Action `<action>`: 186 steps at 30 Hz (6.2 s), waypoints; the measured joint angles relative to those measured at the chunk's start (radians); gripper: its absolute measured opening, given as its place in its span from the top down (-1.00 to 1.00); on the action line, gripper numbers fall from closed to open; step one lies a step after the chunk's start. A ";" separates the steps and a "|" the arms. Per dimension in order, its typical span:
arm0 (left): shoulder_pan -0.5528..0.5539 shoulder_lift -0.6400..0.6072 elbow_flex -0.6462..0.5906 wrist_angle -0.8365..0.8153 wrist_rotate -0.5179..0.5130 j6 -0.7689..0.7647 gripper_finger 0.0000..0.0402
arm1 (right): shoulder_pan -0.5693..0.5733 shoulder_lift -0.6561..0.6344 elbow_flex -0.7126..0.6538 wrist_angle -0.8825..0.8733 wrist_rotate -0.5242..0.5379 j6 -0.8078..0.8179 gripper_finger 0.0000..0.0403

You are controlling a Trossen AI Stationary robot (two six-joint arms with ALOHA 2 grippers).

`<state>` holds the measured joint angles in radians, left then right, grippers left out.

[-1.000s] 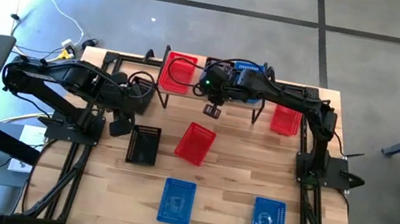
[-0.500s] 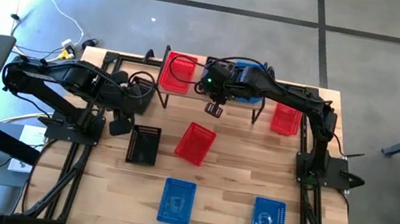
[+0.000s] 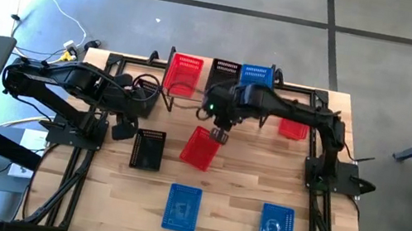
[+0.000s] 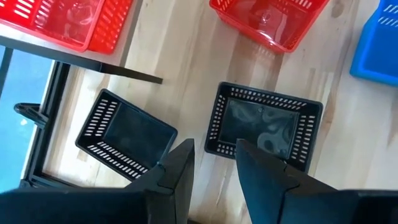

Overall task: Stack baskets on shelf by color
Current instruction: Stack the right blue bin on top of the blue bin on the shelf

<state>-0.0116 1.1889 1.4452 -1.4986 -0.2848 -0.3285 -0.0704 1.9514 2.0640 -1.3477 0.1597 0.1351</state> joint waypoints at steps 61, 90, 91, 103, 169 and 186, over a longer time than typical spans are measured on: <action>-0.005 0.000 0.000 -0.020 0.129 -0.170 0.29 | 0.980 -0.554 -0.870 0.348 -0.107 1.037 0.43; -0.005 0.000 0.000 -0.013 0.127 -0.196 0.29 | 1.145 -0.241 -0.871 0.489 -0.160 1.070 0.34; -0.005 0.000 0.000 -0.013 0.127 -0.196 0.29 | 1.145 -0.234 -0.871 0.489 -0.164 1.070 0.34; -0.004 0.000 0.000 -0.013 0.124 -0.196 0.29 | 1.144 -0.158 -0.871 0.491 -0.243 1.073 0.57; -0.004 0.000 0.000 0.005 0.117 -0.003 0.29 | 0.204 -0.264 -0.218 -0.224 0.311 0.074 1.00; -0.004 0.000 0.000 0.037 0.116 -0.012 0.29 | -0.151 -0.284 -0.213 -0.224 0.299 -0.422 1.00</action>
<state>-0.0158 1.1889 1.4452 -1.4619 -0.1684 -0.3405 -0.2212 1.6672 1.8511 -1.5715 0.4588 -0.2872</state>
